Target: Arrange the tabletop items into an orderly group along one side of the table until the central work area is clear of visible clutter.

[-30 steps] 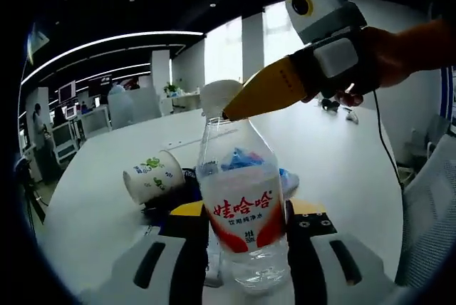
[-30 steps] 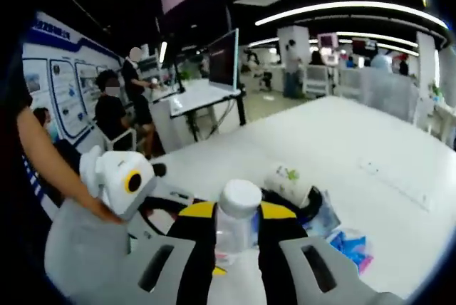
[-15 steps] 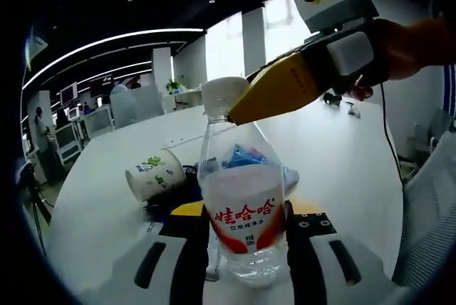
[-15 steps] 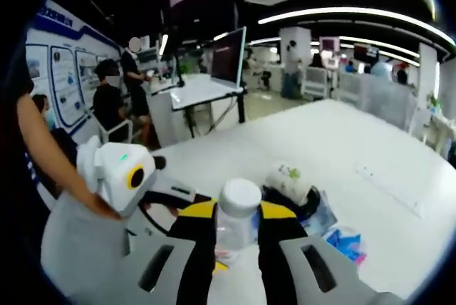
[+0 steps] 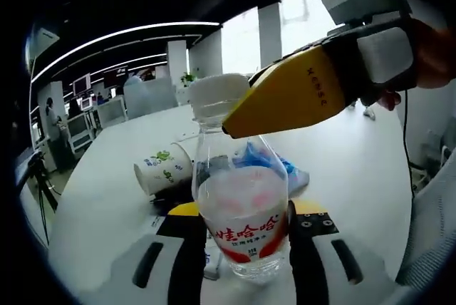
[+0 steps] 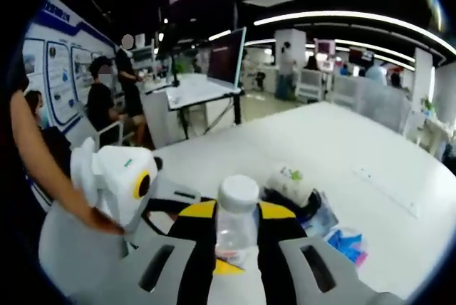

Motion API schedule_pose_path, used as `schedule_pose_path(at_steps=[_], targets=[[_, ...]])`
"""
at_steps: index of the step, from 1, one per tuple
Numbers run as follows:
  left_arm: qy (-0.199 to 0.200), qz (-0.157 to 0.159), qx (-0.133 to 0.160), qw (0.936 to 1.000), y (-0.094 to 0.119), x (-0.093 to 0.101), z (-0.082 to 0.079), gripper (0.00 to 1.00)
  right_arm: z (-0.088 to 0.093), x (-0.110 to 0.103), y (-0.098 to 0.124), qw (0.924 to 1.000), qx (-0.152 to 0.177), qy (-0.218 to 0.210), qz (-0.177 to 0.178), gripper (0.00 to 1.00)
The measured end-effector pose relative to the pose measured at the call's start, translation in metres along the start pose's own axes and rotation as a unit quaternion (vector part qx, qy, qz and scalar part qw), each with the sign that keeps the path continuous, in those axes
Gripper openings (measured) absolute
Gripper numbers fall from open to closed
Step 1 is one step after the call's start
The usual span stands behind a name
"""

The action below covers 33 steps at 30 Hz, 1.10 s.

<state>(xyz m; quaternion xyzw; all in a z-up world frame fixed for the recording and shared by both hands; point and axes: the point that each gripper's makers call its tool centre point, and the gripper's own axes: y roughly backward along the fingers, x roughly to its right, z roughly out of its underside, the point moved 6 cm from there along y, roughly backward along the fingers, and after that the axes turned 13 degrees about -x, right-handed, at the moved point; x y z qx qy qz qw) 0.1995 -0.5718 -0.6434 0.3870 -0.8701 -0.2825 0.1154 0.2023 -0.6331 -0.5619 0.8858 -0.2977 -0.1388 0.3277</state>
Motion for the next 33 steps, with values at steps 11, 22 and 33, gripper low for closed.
schedule_pose_path(at_steps=[11, 22, 33], targets=[[-0.005, -0.001, -0.003, 1.0, 0.001, -0.002, 0.001, 0.43, 0.002, -0.004, 0.0, 0.9999, -0.012, 0.0, -0.005, 0.16], [-0.037, 0.059, 0.002, 0.9975, 0.003, -0.007, 0.003, 0.42, 0.001, -0.008, 0.001, 0.9997, -0.022, 0.003, -0.012, 0.16], [0.016, 0.028, -0.024, 0.9992, 0.005, -0.008, 0.01, 0.44, 0.001, -0.012, -0.001, 0.9993, -0.024, -0.023, -0.016, 0.17]])
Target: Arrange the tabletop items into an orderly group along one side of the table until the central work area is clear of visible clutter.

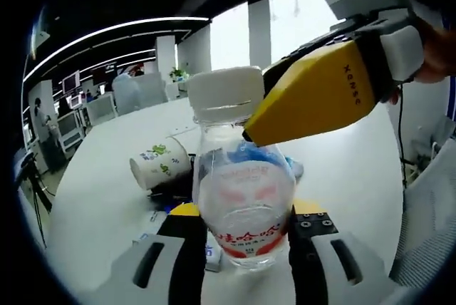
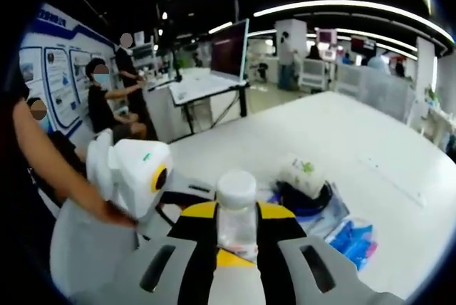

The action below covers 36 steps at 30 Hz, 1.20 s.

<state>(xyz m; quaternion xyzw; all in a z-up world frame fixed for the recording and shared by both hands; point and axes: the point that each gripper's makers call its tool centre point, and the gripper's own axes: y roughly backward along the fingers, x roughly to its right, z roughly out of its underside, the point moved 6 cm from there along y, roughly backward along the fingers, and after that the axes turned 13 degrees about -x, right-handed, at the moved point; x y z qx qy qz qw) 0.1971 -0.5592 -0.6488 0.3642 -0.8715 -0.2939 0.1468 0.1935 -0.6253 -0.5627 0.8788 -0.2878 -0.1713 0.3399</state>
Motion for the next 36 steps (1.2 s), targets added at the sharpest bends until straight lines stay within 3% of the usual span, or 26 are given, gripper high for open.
schedule_pose_path(at_steps=[3, 18, 24, 28, 32, 36], targets=[[-0.005, -0.018, -0.006, 0.9998, 0.001, 0.002, 0.005, 0.45, 0.0, -0.001, 0.001, 1.0, -0.001, -0.001, 0.001, 0.17], [0.013, -0.04, -0.002, 0.9991, -0.003, 0.007, 0.003, 0.41, 0.003, -0.004, 0.003, 0.9999, -0.008, -0.003, 0.006, 0.17], [0.0, -0.038, 0.003, 0.9993, -0.004, 0.008, 0.003, 0.4, 0.007, -0.006, 0.007, 0.9987, -0.008, 0.046, 0.022, 0.17], [0.008, -0.035, 0.003, 0.9993, -0.004, 0.007, 0.002, 0.4, 0.011, -0.006, 0.007, 0.9987, -0.011, 0.045, 0.02, 0.17], [0.01, -0.033, 0.002, 0.9994, -0.004, 0.006, 0.002, 0.4, 0.012, -0.007, 0.009, 0.9987, -0.007, 0.046, 0.021, 0.22], [0.022, -0.034, 0.002, 0.9992, -0.003, 0.005, 0.002, 0.39, 0.012, -0.006, 0.012, 0.9981, -0.002, 0.054, 0.029, 0.35]])
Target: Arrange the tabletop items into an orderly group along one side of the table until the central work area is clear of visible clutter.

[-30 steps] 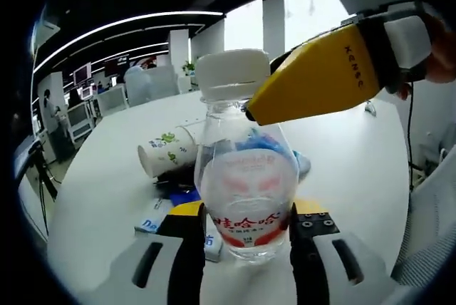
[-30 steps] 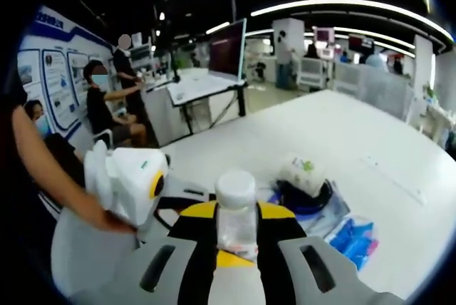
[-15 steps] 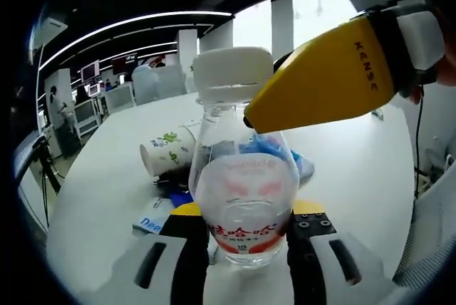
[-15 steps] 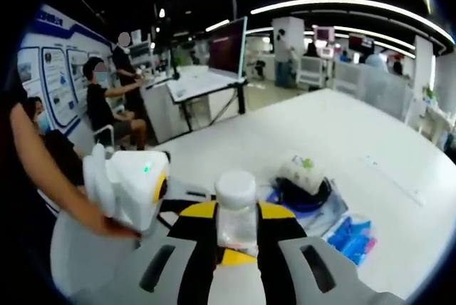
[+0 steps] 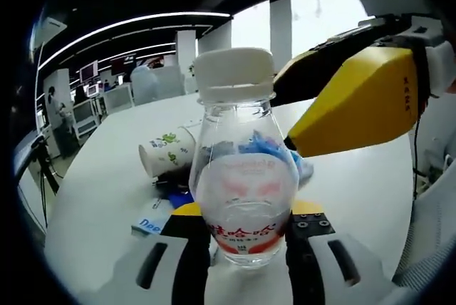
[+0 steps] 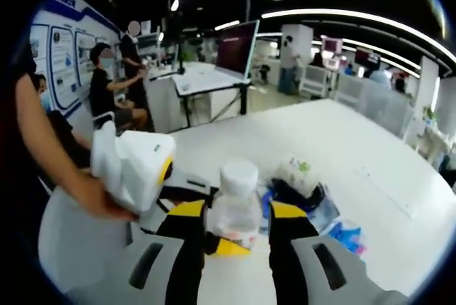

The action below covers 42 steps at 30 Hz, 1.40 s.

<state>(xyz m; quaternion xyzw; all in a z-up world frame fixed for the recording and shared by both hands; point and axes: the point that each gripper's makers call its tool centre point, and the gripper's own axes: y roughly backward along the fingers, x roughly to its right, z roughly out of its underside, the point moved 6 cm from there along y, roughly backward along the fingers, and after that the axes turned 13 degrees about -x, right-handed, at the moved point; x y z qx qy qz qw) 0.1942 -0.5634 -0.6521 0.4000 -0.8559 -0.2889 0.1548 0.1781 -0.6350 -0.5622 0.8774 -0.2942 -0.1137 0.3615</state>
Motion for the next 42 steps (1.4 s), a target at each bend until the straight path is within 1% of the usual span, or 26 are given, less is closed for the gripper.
schedule_pose_path(at_steps=[2, 6, 7, 14, 16, 17, 18, 19, 22, 26, 30, 36, 39, 42], targets=[[0.004, 0.001, -0.001, 1.0, 0.0, -0.001, 0.0, 0.39, 0.001, 0.001, 0.002, 1.0, 0.001, -0.002, -0.002, 0.4], [0.001, -0.001, -0.002, 1.0, 0.0, -0.003, -0.001, 0.39, 0.005, 0.003, 0.006, 0.9999, 0.004, -0.01, -0.002, 0.55], [0.0, 0.0, -0.002, 1.0, 0.0, -0.004, -0.001, 0.39, 0.006, 0.003, 0.008, 0.9999, 0.005, -0.01, 0.001, 0.57], [0.004, 0.003, 0.0, 1.0, 0.002, -0.007, -0.004, 0.38, 0.014, 0.009, 0.014, 0.9995, 0.006, -0.028, 0.011, 0.58], [0.004, 0.003, 0.004, 1.0, 0.002, -0.007, -0.006, 0.38, 0.016, 0.01, 0.015, 0.9993, 0.007, -0.033, 0.014, 0.61], [0.004, 0.003, 0.007, 1.0, 0.003, -0.007, -0.008, 0.38, 0.016, 0.011, 0.016, 0.9991, 0.012, -0.038, 0.011, 0.62], [0.003, 0.003, 0.008, 1.0, 0.003, -0.007, -0.01, 0.38, 0.014, 0.009, 0.017, 0.9982, 0.026, -0.055, 0.001, 0.63], [0.004, 0.003, 0.011, 0.9999, 0.003, -0.007, -0.012, 0.38, 0.015, 0.01, 0.018, 0.9977, 0.029, -0.061, 0.002, 0.65], [0.004, 0.0, 0.018, 0.9998, 0.005, -0.008, -0.017, 0.38, 0.015, 0.013, 0.021, 0.997, 0.039, -0.065, 0.009, 0.7], [0.003, -0.002, 0.026, 0.9997, 0.008, -0.011, -0.023, 0.38, 0.017, 0.016, 0.025, 0.9963, 0.049, -0.069, 0.017, 0.81], [0.004, -0.006, 0.032, 0.9995, 0.011, -0.015, -0.028, 0.38, 0.02, 0.018, 0.029, 0.9949, 0.054, -0.084, 0.016, 0.82], [0.001, -0.013, 0.039, 0.9992, 0.015, -0.023, -0.033, 0.38, 0.026, 0.018, 0.031, 0.9943, 0.057, -0.087, 0.024, 0.82], [0.003, -0.016, 0.039, 0.9991, 0.017, -0.029, -0.035, 0.38, 0.028, 0.019, 0.034, 0.9941, 0.062, -0.082, 0.035, 0.81], [0.0, -0.02, 0.044, 0.9989, 0.02, -0.032, -0.038, 0.38, 0.032, 0.019, 0.034, 0.9946, 0.055, -0.079, 0.039, 0.83]])
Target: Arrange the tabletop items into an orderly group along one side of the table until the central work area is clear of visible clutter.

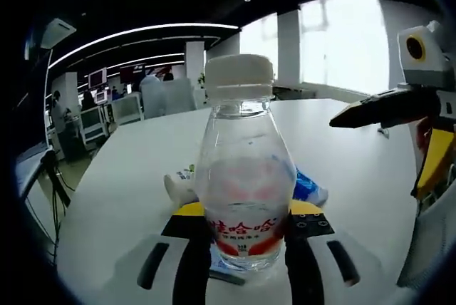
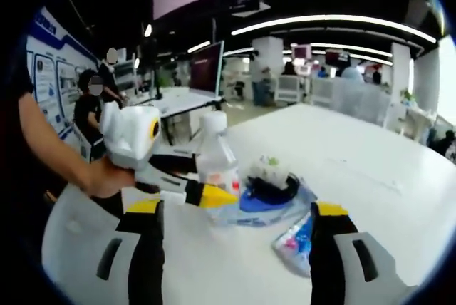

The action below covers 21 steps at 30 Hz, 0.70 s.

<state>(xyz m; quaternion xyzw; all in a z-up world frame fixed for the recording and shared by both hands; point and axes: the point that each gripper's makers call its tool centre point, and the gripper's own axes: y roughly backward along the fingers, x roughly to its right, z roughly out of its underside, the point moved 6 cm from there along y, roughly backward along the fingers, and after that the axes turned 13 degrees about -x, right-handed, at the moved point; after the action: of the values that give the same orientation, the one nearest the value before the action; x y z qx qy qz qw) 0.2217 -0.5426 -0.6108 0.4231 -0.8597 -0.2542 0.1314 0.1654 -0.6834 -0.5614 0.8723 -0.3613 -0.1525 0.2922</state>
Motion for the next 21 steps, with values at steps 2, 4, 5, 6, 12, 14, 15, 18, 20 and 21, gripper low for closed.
schedule_pose_path(at_steps=[2, 4, 5, 6, 12, 14, 15, 18, 20, 21], targets=[[-0.001, -0.002, 0.001, 1.0, 0.0, -0.003, -0.002, 0.38, 0.003, 0.0, 0.0, 1.0, -0.003, 0.007, 0.006, 0.85], [0.001, -0.005, 0.002, 1.0, 0.0, -0.006, -0.003, 0.39, 0.005, 0.001, 0.001, 0.9999, -0.002, 0.007, 0.011, 0.88], [0.001, -0.006, 0.002, 1.0, 0.001, -0.008, -0.003, 0.39, 0.006, 0.001, 0.001, 0.9999, -0.002, 0.006, 0.012, 0.9], [0.001, -0.007, 0.002, 1.0, 0.001, -0.009, -0.004, 0.39, 0.007, 0.002, 0.002, 0.9999, -0.001, 0.004, 0.014, 0.91], [0.006, -0.018, 0.007, 0.9998, 0.004, -0.02, -0.006, 0.39, 0.01, 0.004, 0.007, 0.9995, 0.012, -0.008, 0.027, 1.0], [0.007, -0.021, 0.009, 0.9997, 0.005, -0.023, -0.008, 0.39, 0.01, 0.004, 0.009, 0.9994, 0.016, -0.011, 0.029, 1.0], [0.008, -0.022, 0.01, 0.9997, 0.005, -0.025, -0.008, 0.39, 0.011, 0.004, 0.01, 0.9993, 0.017, -0.013, 0.031, 1.0], [0.01, -0.027, 0.01, 0.9995, 0.005, -0.029, -0.01, 0.39, 0.013, 0.004, 0.014, 0.999, 0.023, -0.017, 0.035, 1.0], [0.01, -0.03, 0.011, 0.9995, 0.005, -0.032, -0.011, 0.39, 0.016, 0.005, 0.016, 0.9988, 0.022, -0.022, 0.039, 1.0], [0.01, -0.031, 0.012, 0.9994, 0.006, -0.034, -0.012, 0.39, 0.017, 0.005, 0.018, 0.9986, 0.022, -0.024, 0.042, 1.0]])
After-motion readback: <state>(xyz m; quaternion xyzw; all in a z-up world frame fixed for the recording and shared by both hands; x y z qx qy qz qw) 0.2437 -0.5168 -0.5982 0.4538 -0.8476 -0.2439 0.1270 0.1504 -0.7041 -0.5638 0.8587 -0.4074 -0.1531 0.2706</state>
